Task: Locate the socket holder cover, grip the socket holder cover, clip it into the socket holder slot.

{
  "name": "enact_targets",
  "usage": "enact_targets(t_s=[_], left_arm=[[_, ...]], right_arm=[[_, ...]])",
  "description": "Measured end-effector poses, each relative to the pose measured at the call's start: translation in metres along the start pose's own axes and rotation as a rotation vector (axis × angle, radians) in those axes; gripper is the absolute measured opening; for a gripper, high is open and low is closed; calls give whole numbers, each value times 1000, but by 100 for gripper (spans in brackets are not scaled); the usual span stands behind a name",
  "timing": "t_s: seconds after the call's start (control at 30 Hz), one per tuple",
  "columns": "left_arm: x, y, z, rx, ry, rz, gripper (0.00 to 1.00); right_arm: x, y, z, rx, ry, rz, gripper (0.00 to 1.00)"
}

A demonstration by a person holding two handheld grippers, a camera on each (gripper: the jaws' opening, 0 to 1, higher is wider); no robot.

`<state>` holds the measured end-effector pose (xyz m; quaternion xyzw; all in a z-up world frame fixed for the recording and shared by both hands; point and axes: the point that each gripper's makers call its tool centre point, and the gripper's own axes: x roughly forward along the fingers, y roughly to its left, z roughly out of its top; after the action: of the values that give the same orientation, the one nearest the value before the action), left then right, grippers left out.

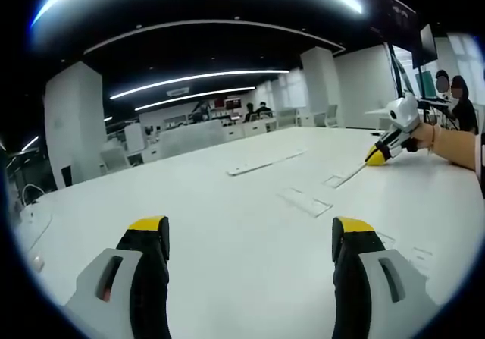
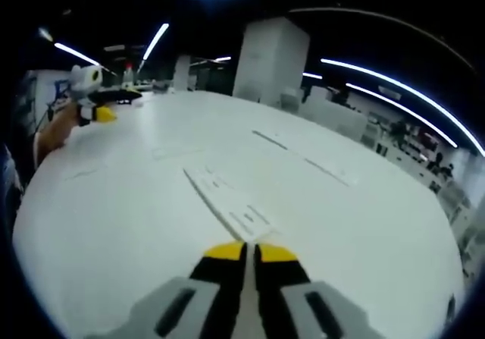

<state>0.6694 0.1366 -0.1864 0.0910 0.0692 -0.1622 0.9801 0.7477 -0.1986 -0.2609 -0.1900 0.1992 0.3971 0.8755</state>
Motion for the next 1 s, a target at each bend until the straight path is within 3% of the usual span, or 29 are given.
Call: enact_targets(t_s=[0.57, 1.0], left_arm=[[-3, -5, -2, 3, -10, 2, 87], [-1, -1, 2, 4, -9, -1, 87]], right_arm=[[-1, -20, 5, 32, -35, -109, 9], [8, -23, 3, 36, -17, -107, 9]])
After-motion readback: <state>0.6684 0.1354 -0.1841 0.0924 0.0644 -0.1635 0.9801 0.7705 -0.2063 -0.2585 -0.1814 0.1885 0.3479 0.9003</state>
